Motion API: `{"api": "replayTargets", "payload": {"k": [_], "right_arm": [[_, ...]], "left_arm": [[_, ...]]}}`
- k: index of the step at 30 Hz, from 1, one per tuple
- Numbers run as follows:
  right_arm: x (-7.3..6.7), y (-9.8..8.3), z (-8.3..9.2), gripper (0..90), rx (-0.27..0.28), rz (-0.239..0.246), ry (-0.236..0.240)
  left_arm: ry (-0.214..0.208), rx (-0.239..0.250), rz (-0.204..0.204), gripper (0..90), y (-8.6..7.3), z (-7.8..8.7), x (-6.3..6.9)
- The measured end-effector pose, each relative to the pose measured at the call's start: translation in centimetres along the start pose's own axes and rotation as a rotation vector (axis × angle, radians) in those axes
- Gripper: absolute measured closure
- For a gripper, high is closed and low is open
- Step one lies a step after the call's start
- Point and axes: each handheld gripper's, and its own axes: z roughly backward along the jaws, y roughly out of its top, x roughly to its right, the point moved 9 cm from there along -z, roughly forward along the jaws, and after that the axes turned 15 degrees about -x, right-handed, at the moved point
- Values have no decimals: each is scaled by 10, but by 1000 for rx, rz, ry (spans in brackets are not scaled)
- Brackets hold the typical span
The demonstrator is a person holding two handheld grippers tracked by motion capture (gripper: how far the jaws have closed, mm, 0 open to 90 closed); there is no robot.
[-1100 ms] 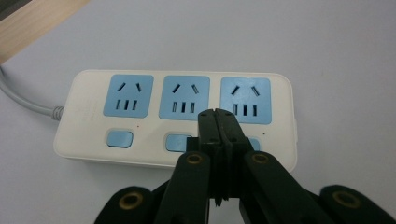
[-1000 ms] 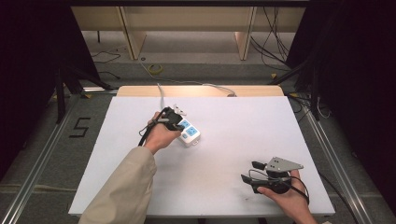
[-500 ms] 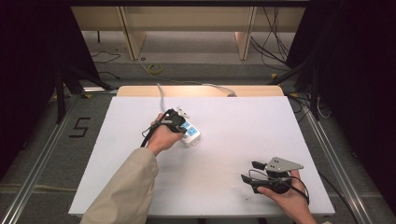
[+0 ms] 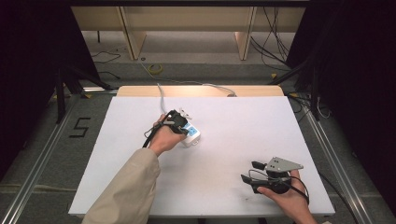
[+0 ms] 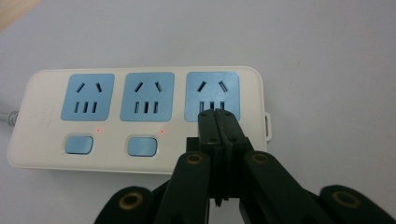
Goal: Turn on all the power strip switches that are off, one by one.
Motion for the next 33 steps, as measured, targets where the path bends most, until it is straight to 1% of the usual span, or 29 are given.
{"api": "replayTargets", "payload": {"k": [7,12,16,26,27,29,31,33], "right_arm": [[0,0,0,324,0,-2,0],[0,0,0,324,0,-1,0],[0,0,0,323,2,1,-1],[0,0,1,324,5,0,0],[0,0,1,324,5,0,-1],[0,0,1,323,5,1,-1],[0,1,1,323,6,2,0],[0,0,1,324,5,3,-1]], "left_arm": [[10,-11,-5,900,-1,-1,-1],[11,-19,-6,900,-2,-2,-2],[5,-17,1,900,-1,-3,-1],[9,-25,-9,900,0,-5,0],[12,-28,-12,900,-1,-5,0],[33,-39,-29,900,-1,-5,-1],[42,-37,-30,900,-1,-6,-1],[61,-42,-53,900,-1,-6,0]]}}
